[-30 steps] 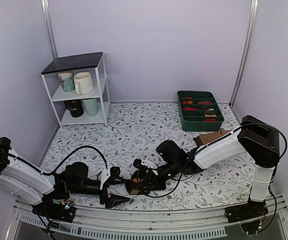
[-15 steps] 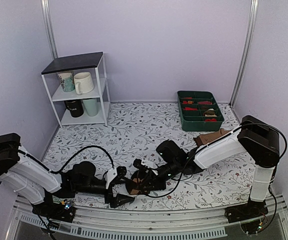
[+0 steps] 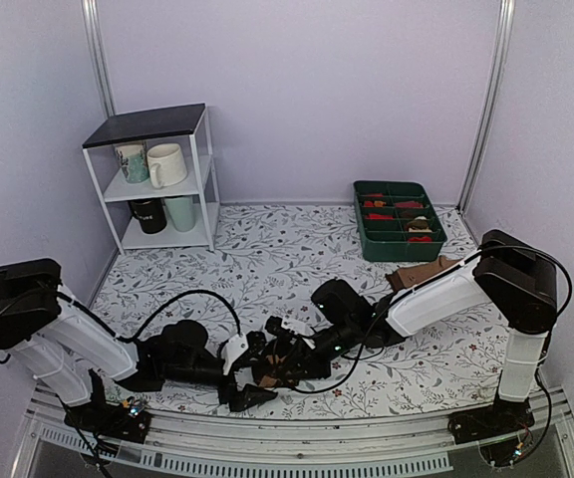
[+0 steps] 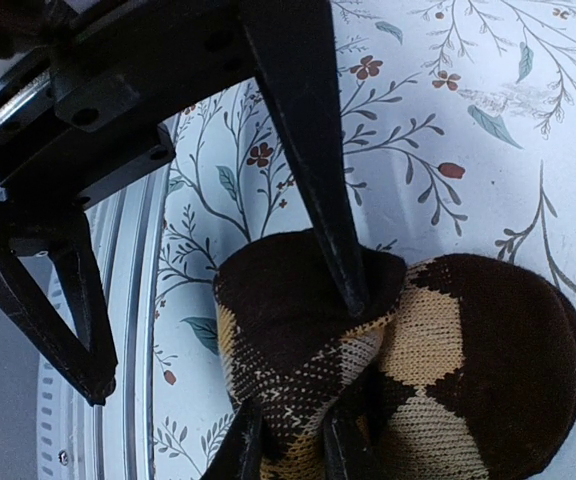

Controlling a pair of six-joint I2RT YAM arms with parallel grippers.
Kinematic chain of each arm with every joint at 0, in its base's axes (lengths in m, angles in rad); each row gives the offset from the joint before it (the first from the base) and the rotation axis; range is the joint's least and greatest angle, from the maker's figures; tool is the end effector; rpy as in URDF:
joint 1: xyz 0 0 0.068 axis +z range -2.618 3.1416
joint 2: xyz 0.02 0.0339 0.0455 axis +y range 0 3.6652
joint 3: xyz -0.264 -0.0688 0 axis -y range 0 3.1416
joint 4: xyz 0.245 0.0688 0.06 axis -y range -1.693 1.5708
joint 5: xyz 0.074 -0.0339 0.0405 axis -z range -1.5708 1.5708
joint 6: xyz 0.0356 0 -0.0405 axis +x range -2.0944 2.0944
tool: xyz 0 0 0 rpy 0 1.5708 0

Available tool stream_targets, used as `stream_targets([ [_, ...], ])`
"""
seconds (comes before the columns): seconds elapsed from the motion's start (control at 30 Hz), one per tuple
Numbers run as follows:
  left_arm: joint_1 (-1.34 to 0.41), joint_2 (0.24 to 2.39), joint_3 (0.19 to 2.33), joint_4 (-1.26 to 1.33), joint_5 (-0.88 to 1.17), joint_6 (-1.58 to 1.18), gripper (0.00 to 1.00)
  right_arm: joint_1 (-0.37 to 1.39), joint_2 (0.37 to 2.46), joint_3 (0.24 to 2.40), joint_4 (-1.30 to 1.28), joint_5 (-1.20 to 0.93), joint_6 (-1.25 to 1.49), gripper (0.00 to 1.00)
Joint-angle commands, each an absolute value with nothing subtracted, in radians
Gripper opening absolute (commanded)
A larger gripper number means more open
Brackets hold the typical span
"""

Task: Roll the socks
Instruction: Roll a pair of socks at the center of the board.

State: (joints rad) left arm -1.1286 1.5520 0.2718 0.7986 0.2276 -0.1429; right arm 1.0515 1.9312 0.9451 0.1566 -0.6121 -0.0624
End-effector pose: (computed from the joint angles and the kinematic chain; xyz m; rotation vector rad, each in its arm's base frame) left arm 0.0950 -0.2195 0.1096 1.1721 1.8614 -0.9910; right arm 0.1649 0.3296 0.1133 -1.5975 1.9790 1.1677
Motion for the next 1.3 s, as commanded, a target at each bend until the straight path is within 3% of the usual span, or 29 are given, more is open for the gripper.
stream_targets([
  [0.0, -1.131, 1.604, 0.282, 0.746, 0.280, -0.182, 0.89, 1.063, 2.026, 0.890, -0.061, -0.535, -0.054, 0.14],
  [0.23, -1.130, 1.681, 0.333, 0.714, 0.330, -0.194, 0.78, 1.063, 2.024, 0.899, -0.074, -0.540, -0.056, 0.14],
  [0.4, -1.130, 1.706, 0.345, 0.701, 0.385, -0.201, 0.57, 1.063, 2.018, 0.901, -0.077, -0.565, -0.047, 0.14],
  [0.77, -1.113, 1.711, 0.331, 0.690, 0.462, -0.216, 0.26, 1.046, 2.051, 0.911, -0.069, -0.554, -0.023, 0.14],
  [0.9, -1.095, 1.723, 0.337, 0.677, 0.510, -0.220, 0.26, 1.030, 2.052, 0.915, -0.066, -0.551, -0.016, 0.14],
  [1.07, -1.093, 1.664, 0.301, 0.678, 0.497, -0.212, 0.48, 1.022, 2.064, 0.918, -0.071, -0.551, -0.018, 0.14],
  [1.27, -1.094, 1.664, 0.301, 0.657, 0.496, -0.228, 0.55, 1.012, 2.066, 0.922, -0.075, -0.534, -0.013, 0.14],
])
